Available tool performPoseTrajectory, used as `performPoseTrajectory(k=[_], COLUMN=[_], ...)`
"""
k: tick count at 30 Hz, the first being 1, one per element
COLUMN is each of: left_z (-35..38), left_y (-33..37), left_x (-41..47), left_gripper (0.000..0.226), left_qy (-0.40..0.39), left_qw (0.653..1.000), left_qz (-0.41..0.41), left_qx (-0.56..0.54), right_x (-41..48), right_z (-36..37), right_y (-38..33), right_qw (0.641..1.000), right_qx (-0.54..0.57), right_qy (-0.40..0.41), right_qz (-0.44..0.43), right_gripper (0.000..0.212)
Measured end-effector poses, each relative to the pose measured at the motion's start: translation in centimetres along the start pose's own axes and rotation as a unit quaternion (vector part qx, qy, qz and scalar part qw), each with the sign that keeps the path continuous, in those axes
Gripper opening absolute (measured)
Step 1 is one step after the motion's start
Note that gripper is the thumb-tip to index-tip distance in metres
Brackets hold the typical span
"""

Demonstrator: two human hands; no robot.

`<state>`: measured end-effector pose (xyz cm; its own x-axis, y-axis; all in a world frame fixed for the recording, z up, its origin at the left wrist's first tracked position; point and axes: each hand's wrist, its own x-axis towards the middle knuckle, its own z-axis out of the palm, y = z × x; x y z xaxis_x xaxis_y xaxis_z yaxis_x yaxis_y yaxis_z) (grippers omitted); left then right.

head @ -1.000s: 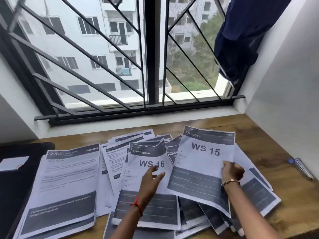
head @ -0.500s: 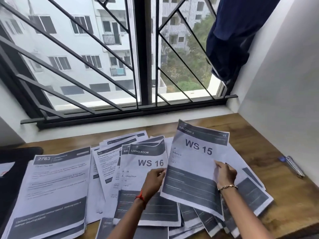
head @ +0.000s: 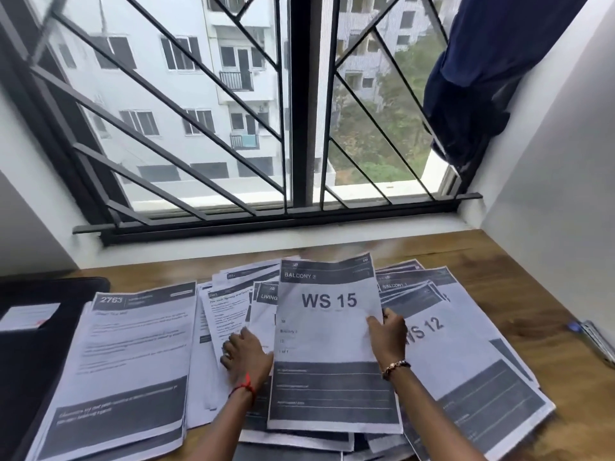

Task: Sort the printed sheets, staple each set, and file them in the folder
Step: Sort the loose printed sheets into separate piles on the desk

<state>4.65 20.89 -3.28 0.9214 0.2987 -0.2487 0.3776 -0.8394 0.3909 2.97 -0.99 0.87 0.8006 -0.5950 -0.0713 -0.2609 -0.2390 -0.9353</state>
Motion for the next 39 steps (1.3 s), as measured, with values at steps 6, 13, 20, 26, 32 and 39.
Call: performPoseTrajectory(k=[6,13,20,26,32,39], left_z=[-0.8,-3.8,-7.9,-10.9,-11.4,-9.9], left_y=[-1.1,-1.4,-1.5,-2.7,-4.5,-4.6], left_x=[0.6,1.0,2.1,2.7,3.3,2.0], left_gripper=[0.054,0.011,0.027,0.027,0.022,0.084], left_qy=[0.036,0.161,0.226,0.122,-0.074,-0.221], left_qw=[0.997,0.96,0.927,0.887,0.798,0.822], left_qz=[-0.023,0.026,0.053,0.083,0.038,0.1], left_qx=[-0.066,-0.229,-0.294,-0.439,-0.597,-0.515], right_x=[-0.9,-1.7,-2.1,-3.1,-3.4,-3.7], right_z=[0.9,1.5,3.2,5.3,6.9,7.3], right_y=[-0.1,-1.0,-2.1,-3.8,-4.5,-3.9], right_qw=[0.999,0.999,0.998,0.994,0.993,0.99], right_qx=[-0.032,-0.034,0.007,0.067,0.083,0.08], right_qy=[0.01,-0.001,-0.039,-0.069,-0.081,-0.115], right_qz=[-0.033,-0.039,-0.041,-0.045,-0.013,0.02], right_gripper=[0.023,0.027,0.018,0.014,0.016,0.015])
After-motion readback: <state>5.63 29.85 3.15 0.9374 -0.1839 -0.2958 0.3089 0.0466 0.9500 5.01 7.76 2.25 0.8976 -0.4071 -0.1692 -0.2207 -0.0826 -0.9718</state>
